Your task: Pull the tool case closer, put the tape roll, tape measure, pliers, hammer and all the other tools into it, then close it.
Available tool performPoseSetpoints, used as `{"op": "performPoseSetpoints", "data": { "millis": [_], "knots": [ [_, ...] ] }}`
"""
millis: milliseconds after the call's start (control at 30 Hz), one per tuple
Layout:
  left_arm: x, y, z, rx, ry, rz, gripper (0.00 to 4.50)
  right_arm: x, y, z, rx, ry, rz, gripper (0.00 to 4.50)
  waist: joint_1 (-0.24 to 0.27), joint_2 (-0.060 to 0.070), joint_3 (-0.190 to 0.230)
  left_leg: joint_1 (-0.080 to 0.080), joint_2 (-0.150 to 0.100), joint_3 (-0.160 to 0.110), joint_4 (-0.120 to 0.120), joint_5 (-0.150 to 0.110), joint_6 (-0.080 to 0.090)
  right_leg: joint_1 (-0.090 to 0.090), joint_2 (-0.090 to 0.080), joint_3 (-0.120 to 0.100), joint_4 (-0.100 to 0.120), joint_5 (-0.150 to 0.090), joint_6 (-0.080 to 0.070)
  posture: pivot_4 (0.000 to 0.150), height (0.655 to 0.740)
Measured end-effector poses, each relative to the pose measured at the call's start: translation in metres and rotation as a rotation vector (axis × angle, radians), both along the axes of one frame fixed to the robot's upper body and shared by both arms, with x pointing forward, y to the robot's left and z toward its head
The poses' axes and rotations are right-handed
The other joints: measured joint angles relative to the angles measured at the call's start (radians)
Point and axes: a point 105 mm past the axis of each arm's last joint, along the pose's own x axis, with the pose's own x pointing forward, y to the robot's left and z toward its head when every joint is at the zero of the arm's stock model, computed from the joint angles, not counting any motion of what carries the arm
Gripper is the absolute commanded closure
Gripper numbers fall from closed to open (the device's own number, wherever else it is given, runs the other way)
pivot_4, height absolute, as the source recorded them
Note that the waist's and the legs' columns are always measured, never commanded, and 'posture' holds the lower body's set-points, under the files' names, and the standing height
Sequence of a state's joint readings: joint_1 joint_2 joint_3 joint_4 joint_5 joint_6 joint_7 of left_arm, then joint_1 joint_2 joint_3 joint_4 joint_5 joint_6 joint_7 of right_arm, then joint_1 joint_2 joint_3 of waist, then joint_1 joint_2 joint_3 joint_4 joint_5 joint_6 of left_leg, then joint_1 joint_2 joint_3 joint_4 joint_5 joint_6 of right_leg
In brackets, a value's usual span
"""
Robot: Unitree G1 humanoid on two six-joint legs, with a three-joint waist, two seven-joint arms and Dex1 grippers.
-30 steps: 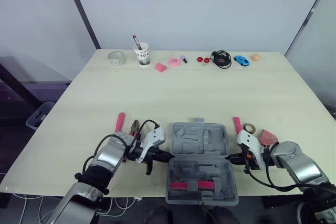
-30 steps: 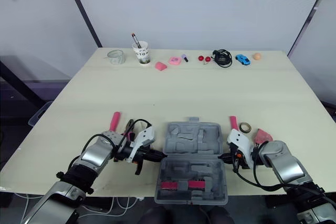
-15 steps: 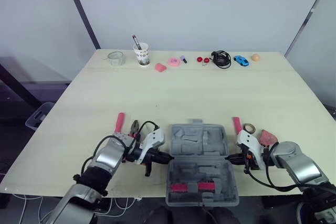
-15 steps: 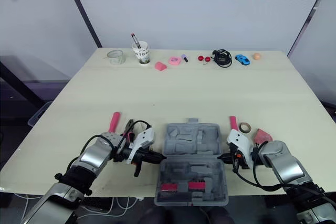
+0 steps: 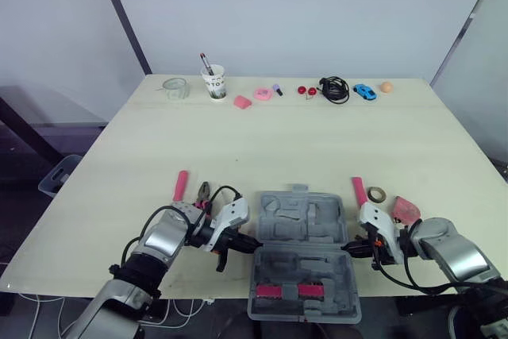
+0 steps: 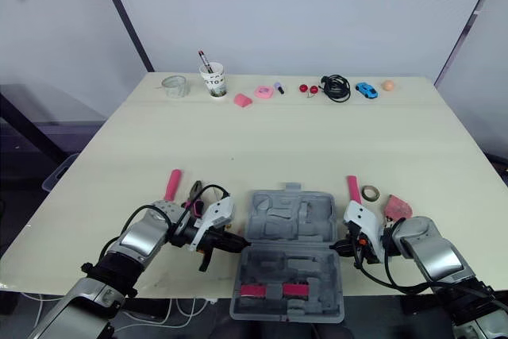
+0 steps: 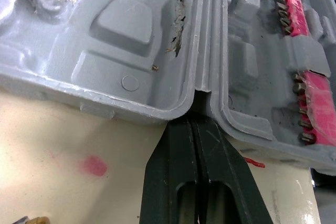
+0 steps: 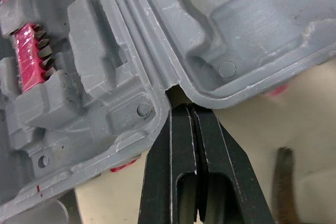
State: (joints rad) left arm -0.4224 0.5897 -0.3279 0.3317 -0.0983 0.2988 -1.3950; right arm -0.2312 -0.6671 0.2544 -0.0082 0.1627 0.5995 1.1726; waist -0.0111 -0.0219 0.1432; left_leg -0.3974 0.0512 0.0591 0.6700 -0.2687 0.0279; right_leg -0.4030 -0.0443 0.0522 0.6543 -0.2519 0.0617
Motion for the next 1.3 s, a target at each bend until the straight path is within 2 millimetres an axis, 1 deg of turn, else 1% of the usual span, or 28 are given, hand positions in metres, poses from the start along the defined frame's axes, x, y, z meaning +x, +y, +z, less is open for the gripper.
{"op": "performPoseSetpoints", "data": {
  "millis": [100, 567, 1300],
  "knots": [
    [0.0, 0.002, 0.0, 0.005, 0.002, -0.002, 4.46, -0.004, 0.002, -0.002, 0.001, 0.012, 0.011, 4.5, -0.002, 0.0, 0.0, 0.0, 0.0, 0.0, 0.0, 0.0, 0.0, 0.0, 0.0, 0.0, 0.0, 0.0, 0.0, 0.15, 0.74],
    [-0.009, 0.003, -0.001, 0.023, 0.029, -0.041, 4.46, -0.005, 0.003, -0.002, 0.0, 0.013, 0.015, 4.5, -0.002, -0.001, 0.0, 0.0, 0.0, 0.0, 0.0, 0.0, 0.0, 0.0, 0.0, 0.0, 0.0, 0.0, 0.0, 0.15, 0.74],
    [-0.012, 0.006, -0.002, 0.03, 0.033, -0.038, 4.46, -0.004, 0.006, -0.003, 0.011, 0.011, 0.014, 4.5, -0.003, -0.001, -0.001, 0.001, 0.001, -0.001, 0.0, 0.0, 0.0, 0.0, 0.002, 0.0, 0.001, 0.0, 0.0, 0.15, 0.74]
  ]
}}
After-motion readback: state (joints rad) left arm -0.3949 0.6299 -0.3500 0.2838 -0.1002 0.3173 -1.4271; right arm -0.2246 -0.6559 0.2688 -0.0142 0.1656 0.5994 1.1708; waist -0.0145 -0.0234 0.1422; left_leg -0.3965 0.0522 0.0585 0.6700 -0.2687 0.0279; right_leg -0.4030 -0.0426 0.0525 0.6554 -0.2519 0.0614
